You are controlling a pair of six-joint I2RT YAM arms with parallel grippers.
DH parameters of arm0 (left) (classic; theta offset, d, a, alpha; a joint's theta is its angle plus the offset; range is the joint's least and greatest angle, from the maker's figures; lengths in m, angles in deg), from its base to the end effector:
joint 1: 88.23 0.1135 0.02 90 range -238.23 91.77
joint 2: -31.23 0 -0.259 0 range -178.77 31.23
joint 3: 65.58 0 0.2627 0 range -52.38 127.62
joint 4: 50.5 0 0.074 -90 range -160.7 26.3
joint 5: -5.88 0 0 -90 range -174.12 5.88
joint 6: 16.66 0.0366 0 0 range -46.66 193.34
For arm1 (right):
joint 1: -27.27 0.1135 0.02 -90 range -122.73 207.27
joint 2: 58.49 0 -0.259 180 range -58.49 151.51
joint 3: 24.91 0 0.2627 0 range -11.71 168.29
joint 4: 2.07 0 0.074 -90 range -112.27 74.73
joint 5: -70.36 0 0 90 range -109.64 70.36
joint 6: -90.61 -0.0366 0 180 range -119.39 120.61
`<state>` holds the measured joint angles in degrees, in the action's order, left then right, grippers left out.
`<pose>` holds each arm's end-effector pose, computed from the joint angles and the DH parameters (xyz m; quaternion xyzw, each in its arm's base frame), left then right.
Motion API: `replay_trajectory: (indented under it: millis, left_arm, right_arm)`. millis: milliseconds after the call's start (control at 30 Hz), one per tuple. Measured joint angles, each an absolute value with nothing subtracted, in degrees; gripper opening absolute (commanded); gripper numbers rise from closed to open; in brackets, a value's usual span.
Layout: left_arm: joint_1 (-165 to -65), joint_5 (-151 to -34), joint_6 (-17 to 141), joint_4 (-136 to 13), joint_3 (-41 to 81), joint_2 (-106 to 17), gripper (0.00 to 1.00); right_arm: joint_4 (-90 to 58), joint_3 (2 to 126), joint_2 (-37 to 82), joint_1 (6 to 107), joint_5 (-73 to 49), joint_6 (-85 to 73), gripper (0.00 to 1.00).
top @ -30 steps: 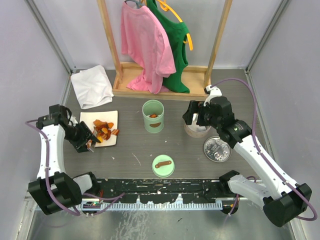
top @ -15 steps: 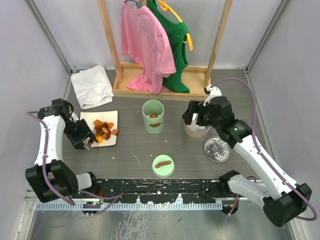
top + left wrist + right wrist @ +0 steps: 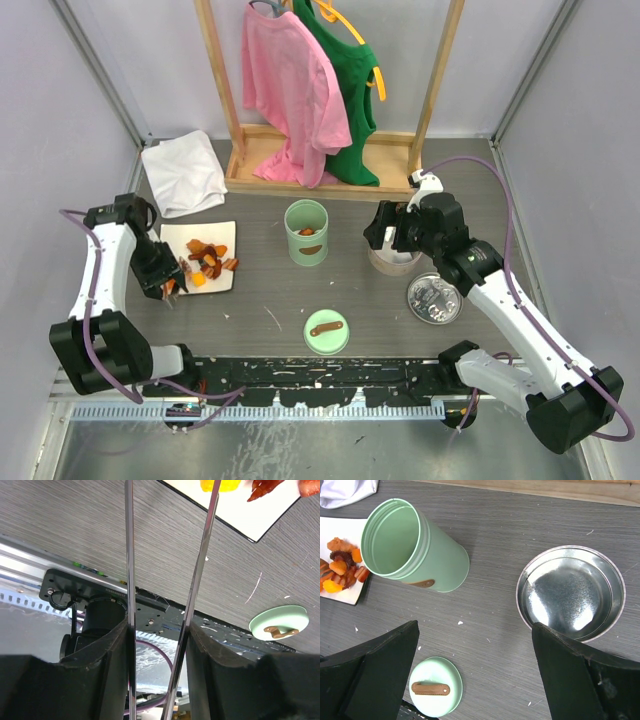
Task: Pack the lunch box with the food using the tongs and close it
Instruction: Pick up the fake food from the plate.
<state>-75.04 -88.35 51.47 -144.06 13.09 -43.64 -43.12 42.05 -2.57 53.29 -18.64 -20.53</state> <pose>0.2099 0.0464 0.2704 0.3009 -0.9529 0.0370 0.0007 0.2050 0.1008 0.3230 -0.0412 0.8651 0.2069 0.4551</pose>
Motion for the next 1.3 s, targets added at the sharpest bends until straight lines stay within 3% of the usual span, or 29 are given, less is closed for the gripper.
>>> replay_trajectory:
  millis: [167,467,867,1067,1300]
  left_arm:
    - [-74.9,-87.0,51.3,-144.1,13.1,-41.6,0.50]
    - [-74.8,-87.4,51.3,-144.2,13.1,-41.3,0.54]
    - [-74.8,-87.4,51.6,-144.3,12.9,-43.0,0.47]
    - [-74.9,-87.5,51.8,-144.3,12.4,-44.2,0.32]
    - [-74.9,-87.4,51.6,-144.3,13.6,-44.3,0.24]
  right_arm:
    - [-43.1,42.0,-2.6,53.3,-18.6,-20.5,1.00]
    - [-43.1,42.0,-2.6,53.3,-18.6,-20.5,1.00]
    - [-43.1,42.0,-2.6,53.3,-18.6,-20.5,1.00]
    - [-43.1,42.0,-2.6,53.3,-18.7,-20.5,1.00]
    - [-43.1,42.0,-2.6,53.3,-18.7,-20.5,1.00]
